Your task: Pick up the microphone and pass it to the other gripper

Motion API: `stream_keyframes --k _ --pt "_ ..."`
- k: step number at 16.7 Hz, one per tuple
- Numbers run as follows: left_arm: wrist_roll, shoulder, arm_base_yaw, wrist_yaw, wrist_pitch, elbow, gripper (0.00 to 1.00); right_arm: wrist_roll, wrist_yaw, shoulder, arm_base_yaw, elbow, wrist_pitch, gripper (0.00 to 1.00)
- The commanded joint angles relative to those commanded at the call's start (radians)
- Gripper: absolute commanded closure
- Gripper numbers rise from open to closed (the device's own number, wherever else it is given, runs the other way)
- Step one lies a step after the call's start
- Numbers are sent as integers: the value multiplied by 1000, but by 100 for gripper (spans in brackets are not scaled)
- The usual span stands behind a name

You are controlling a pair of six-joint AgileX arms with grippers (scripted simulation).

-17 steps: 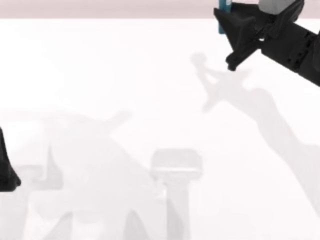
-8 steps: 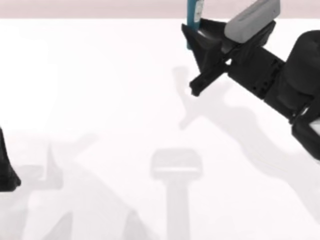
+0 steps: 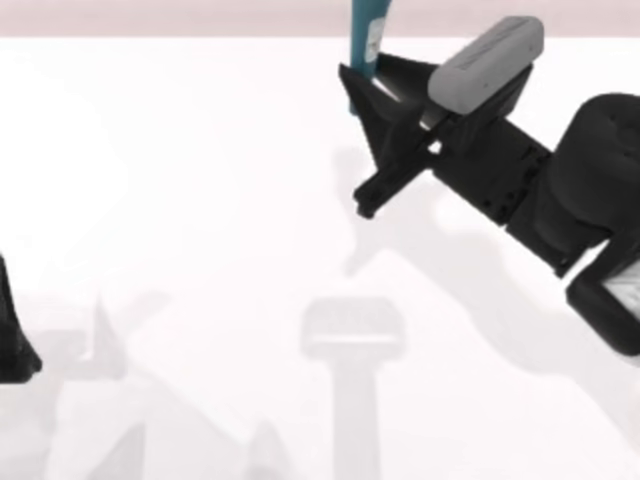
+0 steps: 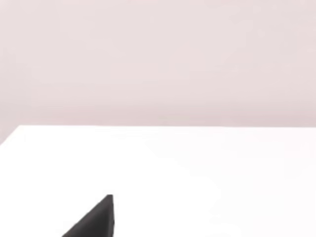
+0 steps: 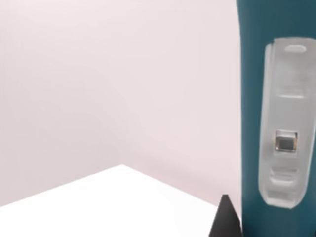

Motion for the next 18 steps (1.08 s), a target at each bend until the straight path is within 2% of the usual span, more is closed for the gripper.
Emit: stream_keyframes --k 6,9,13,18 --pt "0 1 0 1 1 1 0 -1 3 -4 3 -3 2 100" --pt "8 66 -20 57 31 53 0 -1 3 -4 3 -3 2 100" --pt "31 303 -73 219 120 206 0 -1 3 -4 3 -3 2 100" --pt "65 742 -160 478 254 443 0 -1 3 -4 3 -3 2 100"
